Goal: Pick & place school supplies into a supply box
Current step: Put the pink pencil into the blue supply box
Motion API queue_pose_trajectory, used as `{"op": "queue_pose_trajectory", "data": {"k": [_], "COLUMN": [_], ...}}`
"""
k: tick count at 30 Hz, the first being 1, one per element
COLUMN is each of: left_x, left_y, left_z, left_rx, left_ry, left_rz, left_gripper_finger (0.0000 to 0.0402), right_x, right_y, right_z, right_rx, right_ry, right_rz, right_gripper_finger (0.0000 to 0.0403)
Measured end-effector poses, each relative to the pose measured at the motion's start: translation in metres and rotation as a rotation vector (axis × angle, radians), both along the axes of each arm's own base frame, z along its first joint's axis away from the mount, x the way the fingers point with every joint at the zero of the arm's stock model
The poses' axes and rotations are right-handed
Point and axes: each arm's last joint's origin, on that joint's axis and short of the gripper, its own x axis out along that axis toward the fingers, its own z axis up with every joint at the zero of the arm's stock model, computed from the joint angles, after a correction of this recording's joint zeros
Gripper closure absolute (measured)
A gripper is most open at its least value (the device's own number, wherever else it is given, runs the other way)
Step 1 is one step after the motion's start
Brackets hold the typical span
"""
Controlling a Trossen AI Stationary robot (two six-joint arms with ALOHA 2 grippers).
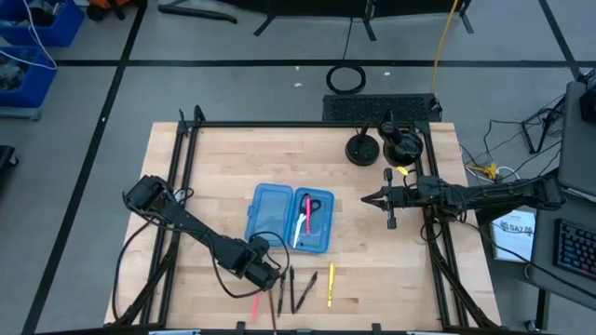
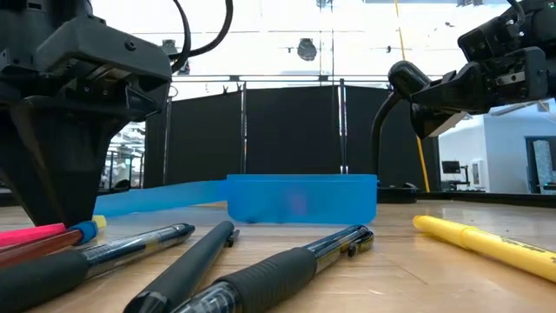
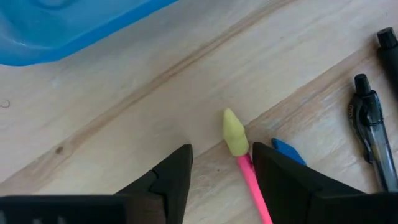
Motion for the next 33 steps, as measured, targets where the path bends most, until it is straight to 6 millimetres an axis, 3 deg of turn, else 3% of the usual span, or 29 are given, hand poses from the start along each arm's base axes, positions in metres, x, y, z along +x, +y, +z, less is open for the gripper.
{"op": "queue_pose_trajectory", "data": {"k": [19, 27, 33], "left_x": [0.000, 0.001, 0.001], "left_y": [0.001, 0.001, 0.007], "left_z": [-0.001, 0.003, 0.024], "left_rx": [0.045, 0.035, 0.104], "left_ry": [-0.013, -0.036, -0.149], "left_rz": [-0.168, -0.227, -0.241], "left_gripper_finger": [0.0383, 0.0369, 0.0387], "right_x": [0.000, 0.000, 0.000], "right_y": [0.000, 0.000, 0.000], "right_z": [0.000, 0.000, 0.000], "right_rx": [0.010, 0.011, 0.018], "right_ry": [0.000, 0.000, 0.001], "right_rz": [-0.001, -0.001, -0.002], "right_gripper_finger": [0.0403, 0.0403, 0.0403]}}
